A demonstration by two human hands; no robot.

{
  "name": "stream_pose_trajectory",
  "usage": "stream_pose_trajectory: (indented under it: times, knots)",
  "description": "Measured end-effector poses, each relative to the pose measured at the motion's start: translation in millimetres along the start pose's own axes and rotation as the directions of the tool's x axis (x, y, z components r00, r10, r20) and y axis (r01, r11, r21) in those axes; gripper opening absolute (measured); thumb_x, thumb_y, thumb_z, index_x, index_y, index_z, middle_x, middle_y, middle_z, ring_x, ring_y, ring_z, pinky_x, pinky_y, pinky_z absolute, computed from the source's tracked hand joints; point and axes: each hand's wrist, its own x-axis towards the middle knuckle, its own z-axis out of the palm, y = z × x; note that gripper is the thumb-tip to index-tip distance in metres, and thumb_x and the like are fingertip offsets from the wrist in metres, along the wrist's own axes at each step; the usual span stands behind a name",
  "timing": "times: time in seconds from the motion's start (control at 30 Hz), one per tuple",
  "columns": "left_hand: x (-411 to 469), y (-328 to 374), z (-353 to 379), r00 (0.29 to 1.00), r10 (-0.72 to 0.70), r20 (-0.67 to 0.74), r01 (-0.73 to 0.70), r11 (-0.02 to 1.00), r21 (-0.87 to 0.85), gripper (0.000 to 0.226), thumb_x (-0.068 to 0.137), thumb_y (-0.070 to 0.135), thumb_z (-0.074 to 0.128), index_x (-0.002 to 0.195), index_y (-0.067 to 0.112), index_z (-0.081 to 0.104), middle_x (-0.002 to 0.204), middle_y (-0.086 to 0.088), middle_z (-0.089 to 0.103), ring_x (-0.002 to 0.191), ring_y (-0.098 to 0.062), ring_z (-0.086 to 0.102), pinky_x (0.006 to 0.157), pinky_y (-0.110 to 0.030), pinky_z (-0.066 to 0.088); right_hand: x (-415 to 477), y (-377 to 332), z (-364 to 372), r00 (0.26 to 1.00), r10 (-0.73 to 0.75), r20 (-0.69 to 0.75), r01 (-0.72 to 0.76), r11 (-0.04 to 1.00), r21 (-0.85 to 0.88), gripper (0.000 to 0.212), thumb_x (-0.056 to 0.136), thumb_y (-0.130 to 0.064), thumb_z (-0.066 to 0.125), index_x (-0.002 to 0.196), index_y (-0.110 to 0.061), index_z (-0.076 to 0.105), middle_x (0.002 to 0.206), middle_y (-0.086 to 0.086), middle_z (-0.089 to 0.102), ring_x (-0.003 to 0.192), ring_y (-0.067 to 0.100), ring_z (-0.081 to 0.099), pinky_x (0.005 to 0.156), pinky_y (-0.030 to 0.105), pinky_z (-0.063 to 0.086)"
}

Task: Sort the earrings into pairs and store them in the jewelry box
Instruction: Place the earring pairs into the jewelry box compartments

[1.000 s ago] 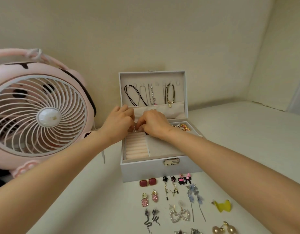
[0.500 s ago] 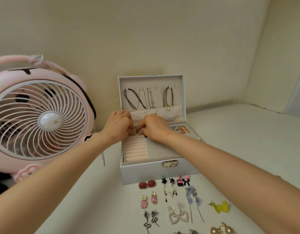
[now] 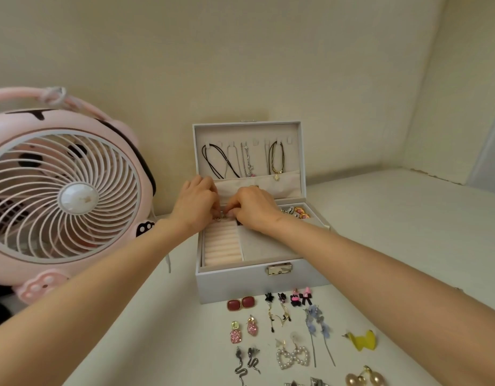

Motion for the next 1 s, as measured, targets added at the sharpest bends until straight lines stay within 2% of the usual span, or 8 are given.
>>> stream_pose_trajectory:
  times: [0.33,0.43,0.5,0.57,0.67,0.8,0.9,1.0]
  knots:
    - [-7,-1,-5,0.998,0.054,-0.018,-0.053,0.998,0.019,0.015,0.084,0.022,0.063,0.094,0.019,0.072,0.11,-0.002,0.055,0.107,-0.023,0.043,0.076,-0.026,0.02,-1,1,3,1.0,-0.026,-0.006,0.026,0.999,-0.027,0.02,0.088,-0.023,0.06,0.104,-0.028,0.072,0.107,0.002,0.069,0.106,0.024,0.056,0.088,0.032,0.044]
    - [-11,-1,-8,0.995,0.06,-0.083,-0.06,0.998,-0.002,0.016,0.083,0.021,0.065,0.097,0.016,0.07,0.107,-0.005,0.057,0.103,-0.025,0.045,0.075,-0.026,0.021,-8,3,-5,0.999,-0.028,-0.025,0.028,1.0,-0.002,0.023,0.09,-0.021,0.058,0.108,-0.027,0.071,0.106,0.001,0.07,0.105,0.022,0.058,0.088,0.031,0.044]
    - [-15,3,-14,0.986,0.074,-0.147,-0.077,0.997,-0.014,0.017,0.081,0.02,0.068,0.097,0.014,0.069,0.103,-0.007,0.058,0.1,-0.027,0.047,0.074,-0.028,0.022,-18,4,-15,0.998,-0.03,-0.056,0.031,0.999,0.015,0.023,0.091,-0.021,0.058,0.109,-0.026,0.07,0.097,-0.004,0.07,0.1,0.017,0.058,0.082,0.027,0.042]
    - [-21,15,-23,0.976,0.094,-0.196,-0.102,0.994,-0.032,0.02,0.079,0.02,0.07,0.097,0.013,0.069,0.1,-0.007,0.06,0.098,-0.029,0.048,0.074,-0.029,0.024,-33,5,-28,0.996,-0.046,-0.08,0.047,0.999,0.022,0.022,0.09,-0.023,0.059,0.109,-0.026,0.07,0.079,-0.014,0.058,0.093,0.009,0.053,0.075,0.024,0.036]
    - [-37,44,-39,0.965,0.115,-0.236,-0.149,0.98,-0.134,0.019,0.081,0.023,0.068,0.098,0.014,0.066,0.097,-0.004,0.06,0.095,-0.027,0.05,0.075,-0.03,0.029,-67,12,-48,0.991,-0.072,-0.11,0.074,0.997,0.018,0.019,0.088,-0.027,0.061,0.103,-0.028,0.072,0.082,-0.011,0.051,0.088,0.009,0.047,0.075,0.026,0.036]
    - [-67,92,-57,0.963,0.188,-0.191,-0.243,0.914,-0.325,0.014,0.087,0.033,0.059,0.094,0.021,0.058,0.087,0.014,0.051,0.083,-0.009,0.044,0.077,-0.026,0.035,-126,34,-63,0.988,-0.079,-0.135,0.083,0.996,0.021,0.01,0.083,-0.028,0.066,0.09,-0.031,0.073,0.084,-0.01,0.06,0.077,-0.002,0.043,0.074,0.025,0.038]
    - [-83,126,-61,0.963,0.252,-0.091,-0.267,0.869,-0.416,0.015,0.087,0.039,0.055,0.091,0.025,0.054,0.084,0.015,0.051,0.081,-0.006,0.044,0.076,-0.022,0.036,-169,48,-71,0.999,-0.022,-0.044,0.024,0.999,0.028,0.005,0.081,-0.03,0.069,0.082,-0.033,0.072,0.077,-0.016,0.059,0.076,-0.007,0.044,0.067,0.014,0.031]
    - [-93,152,-56,0.948,0.318,-0.011,-0.285,0.833,-0.475,0.021,0.084,0.046,0.058,0.09,0.026,0.055,0.086,0.013,0.056,0.08,-0.006,0.041,0.071,-0.021,0.033,-200,58,-73,0.996,0.033,0.077,-0.031,0.999,-0.026,0.005,0.079,-0.032,0.07,0.083,-0.036,0.071,0.073,-0.021,0.056,0.077,-0.014,0.041,0.064,0.01,0.029]
